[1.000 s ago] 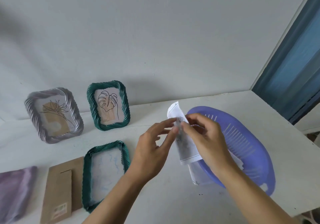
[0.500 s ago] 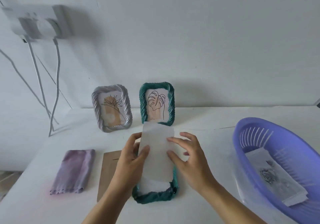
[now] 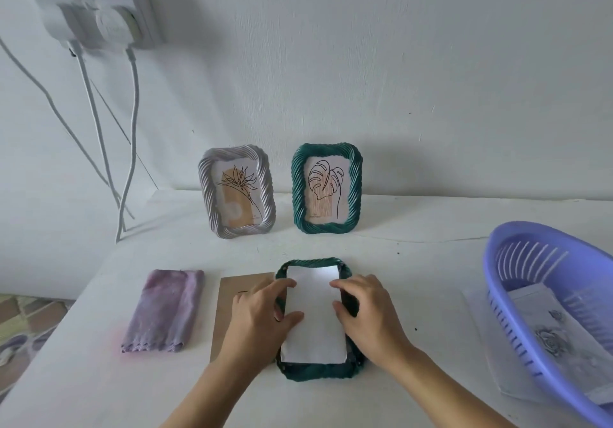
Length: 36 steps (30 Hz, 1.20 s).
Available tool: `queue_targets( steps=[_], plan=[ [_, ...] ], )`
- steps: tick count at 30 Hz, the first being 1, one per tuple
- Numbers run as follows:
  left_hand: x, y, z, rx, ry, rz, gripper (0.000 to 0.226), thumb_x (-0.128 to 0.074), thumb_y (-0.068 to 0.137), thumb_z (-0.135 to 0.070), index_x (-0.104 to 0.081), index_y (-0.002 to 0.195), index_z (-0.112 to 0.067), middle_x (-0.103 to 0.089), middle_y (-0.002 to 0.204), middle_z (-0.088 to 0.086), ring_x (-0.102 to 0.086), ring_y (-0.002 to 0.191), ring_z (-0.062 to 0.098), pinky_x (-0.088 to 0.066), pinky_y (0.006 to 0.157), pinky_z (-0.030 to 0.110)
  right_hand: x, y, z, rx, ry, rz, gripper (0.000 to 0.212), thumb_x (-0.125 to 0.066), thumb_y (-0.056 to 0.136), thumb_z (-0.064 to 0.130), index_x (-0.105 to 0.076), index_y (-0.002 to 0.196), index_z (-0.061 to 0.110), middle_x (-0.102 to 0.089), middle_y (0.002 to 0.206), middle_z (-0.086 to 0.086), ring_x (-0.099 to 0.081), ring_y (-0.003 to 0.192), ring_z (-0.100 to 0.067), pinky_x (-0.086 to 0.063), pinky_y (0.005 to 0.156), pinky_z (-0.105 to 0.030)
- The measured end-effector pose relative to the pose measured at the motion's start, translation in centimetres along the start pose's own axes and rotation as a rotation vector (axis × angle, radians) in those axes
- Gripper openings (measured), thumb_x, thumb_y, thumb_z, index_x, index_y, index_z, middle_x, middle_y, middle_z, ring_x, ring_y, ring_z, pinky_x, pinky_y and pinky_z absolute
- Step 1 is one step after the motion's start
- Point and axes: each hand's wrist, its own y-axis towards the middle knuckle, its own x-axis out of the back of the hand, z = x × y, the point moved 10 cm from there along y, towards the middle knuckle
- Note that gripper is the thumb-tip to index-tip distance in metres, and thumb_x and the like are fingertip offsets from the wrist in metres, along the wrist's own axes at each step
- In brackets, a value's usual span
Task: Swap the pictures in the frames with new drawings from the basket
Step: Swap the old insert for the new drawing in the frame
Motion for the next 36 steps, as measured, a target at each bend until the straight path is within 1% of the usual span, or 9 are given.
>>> queue_targets(
  steps=[2, 5, 8, 11, 15, 18, 23, 30, 36],
  plan=[
    [-0.6, -0.2, 0.3, -0.023, 0.152, 0.004, 0.047, -0.076, 0.078, -0.051, -0.063, 0.123, -0.040, -0.056, 0.107, -0.019, -0.056, 0.089, 0.003, -0.042, 0.089, 0.035, -0.5, -0.1, -0.2, 0.050, -0.059, 0.000, 0.032, -0.071, 0.086, 0.017, -0.070, 0.117, 0.022, -0.059, 0.111, 0.014, -0.048, 0.109, -0.009, -0.048, 0.094, -0.035],
    [-1.1, -0.4, 0.6, -0.062, 0.203, 0.004, 0.051, -0.071, 0.079, -0.056, -0.061, 0.128, -0.041, -0.049, 0.127, -0.016, -0.049, 0.116, 0.011, -0.036, 0.092, 0.039, -0.4, -0.1, -0.3, 0.095, -0.110, -0.019, 0.031, -0.072, 0.086, 0.019, -0.070, 0.117, 0.020, -0.053, 0.124, 0.010, -0.044, 0.118, -0.012, -0.048, 0.097, -0.034],
    [-2.1, -0.6, 0.6, -0.113, 0.277, 0.080, 0.054, -0.050, 0.085, -0.064, -0.055, 0.135, -0.044, -0.039, 0.147, -0.023, -0.037, 0.129, 0.011, -0.027, 0.097, 0.041, -0.6, -0.1, -0.3, 0.154, -0.144, -0.013, 0.029, -0.070, 0.088, 0.020, -0.069, 0.117, 0.018, -0.053, 0.133, 0.009, -0.045, 0.124, -0.015, -0.048, 0.099, -0.037],
    [-2.5, -0.8, 1.0, -0.134, 0.331, 0.091, 0.055, -0.037, 0.089, -0.068, -0.051, 0.138, -0.047, -0.037, 0.152, -0.027, -0.038, 0.128, 0.012, -0.021, 0.094, 0.041, -0.8, -0.3, -0.4, 0.195, -0.162, -0.013, 0.025, -0.063, 0.092, 0.023, -0.069, 0.115, 0.018, -0.056, 0.132, 0.010, -0.047, 0.123, -0.016, -0.048, 0.098, -0.040],
    [-2.8, -0.9, 0.9, -0.176, 0.372, 0.111, 0.055, -0.028, 0.094, -0.067, -0.040, 0.144, -0.049, -0.025, 0.157, -0.029, -0.034, 0.127, 0.011, -0.018, 0.091, 0.038, -0.7, -0.6, -0.7, 0.201, -0.123, -0.024, 0.027, -0.059, 0.094, 0.025, -0.068, 0.118, 0.015, -0.057, 0.132, 0.009, -0.044, 0.127, -0.013, -0.045, 0.102, -0.037],
    [-3.0, -0.9, 0.7, -0.196, 0.374, 0.116, 0.053, -0.027, 0.096, -0.065, -0.035, 0.146, -0.049, -0.023, 0.158, -0.027, -0.035, 0.125, 0.013, -0.019, 0.090, 0.039, -0.5, -0.6, -0.7, 0.201, -0.100, -0.036, 0.028, -0.059, 0.094, 0.025, -0.069, 0.117, 0.013, -0.058, 0.131, 0.008, -0.043, 0.128, -0.011, -0.044, 0.104, -0.035],
    [-3.3, -0.7, 0.8, -0.195, 0.367, 0.117, 0.053, -0.027, 0.096, -0.064, -0.038, 0.145, -0.047, -0.026, 0.158, -0.025, -0.038, 0.116, 0.017, -0.023, 0.087, 0.041, -0.5, -0.7, -0.9, 0.195, -0.099, -0.053, 0.029, -0.060, 0.094, 0.023, -0.069, 0.119, 0.012, -0.059, 0.134, 0.006, -0.042, 0.132, -0.009, -0.041, 0.108, -0.032],
    [-4.2, -0.5, 1.3, -0.173, 0.364, 0.161, 0.058, -0.019, 0.094, -0.065, -0.024, 0.150, -0.050, -0.008, 0.161, -0.029, -0.030, 0.123, 0.014, -0.022, 0.093, 0.040, -0.9, -0.9, -0.8, 0.214, -0.144, -0.049, 0.031, -0.053, 0.096, 0.022, -0.067, 0.122, 0.012, -0.056, 0.139, 0.003, -0.039, 0.137, -0.011, -0.036, 0.112, -0.031],
    [-4.1, 0.0, 0.8, -0.190, 0.358, 0.187, 0.055, -0.027, 0.099, -0.061, -0.017, 0.152, -0.050, -0.002, 0.162, -0.026, -0.028, 0.124, 0.013, -0.020, 0.092, 0.040, -1.0, -0.9, -0.8, 0.220, -0.179, -0.047, 0.033, -0.050, 0.097, 0.021, -0.064, 0.125, 0.013, -0.055, 0.141, 0.002, -0.038, 0.138, -0.011, -0.037, 0.110, -0.031]
  ],
)
